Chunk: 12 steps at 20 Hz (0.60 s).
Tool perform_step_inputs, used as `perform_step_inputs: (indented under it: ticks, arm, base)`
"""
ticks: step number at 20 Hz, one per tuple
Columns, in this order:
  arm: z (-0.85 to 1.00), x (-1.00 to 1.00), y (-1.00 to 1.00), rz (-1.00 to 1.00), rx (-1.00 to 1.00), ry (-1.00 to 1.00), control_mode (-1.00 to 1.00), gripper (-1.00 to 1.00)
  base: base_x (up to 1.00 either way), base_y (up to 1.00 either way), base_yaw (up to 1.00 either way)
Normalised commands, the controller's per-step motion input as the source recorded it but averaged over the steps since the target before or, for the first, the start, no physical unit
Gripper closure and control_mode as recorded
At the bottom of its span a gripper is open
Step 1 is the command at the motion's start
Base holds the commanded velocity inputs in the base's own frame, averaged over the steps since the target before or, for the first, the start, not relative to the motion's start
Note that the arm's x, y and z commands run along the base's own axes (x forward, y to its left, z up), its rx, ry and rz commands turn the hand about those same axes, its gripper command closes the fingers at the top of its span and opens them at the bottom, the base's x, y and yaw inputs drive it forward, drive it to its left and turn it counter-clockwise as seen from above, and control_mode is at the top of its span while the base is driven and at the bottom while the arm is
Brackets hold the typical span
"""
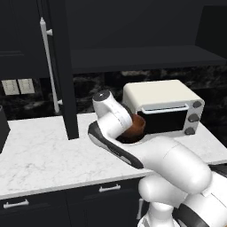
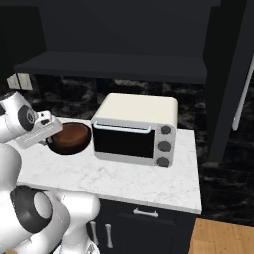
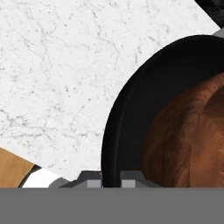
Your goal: Pick up the bowls on the counter and stack them on top of one another in the open cabinet. Place the smaller bowl on top of the larger bowl.
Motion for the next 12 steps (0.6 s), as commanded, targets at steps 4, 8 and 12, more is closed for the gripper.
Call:
perform_step_inputs:
  ticks: [4, 8, 12]
  arm:
    - [1.00, 0.00, -0.39, -0.05, 0.00, 0.12, -1.00, 1.00]
    - [1.00, -0.06, -0.38, -0.02, 0.00, 0.08, -1.00, 1.00]
    - [0.85, -0.09, -0.03, 0.00, 0.00, 0.01, -1.00, 1.00]
  base:
    - [0.00, 0.00, 0.00]
    - [0.00, 0.00, 0.00]
    - [0.00, 0.00, 0.00]
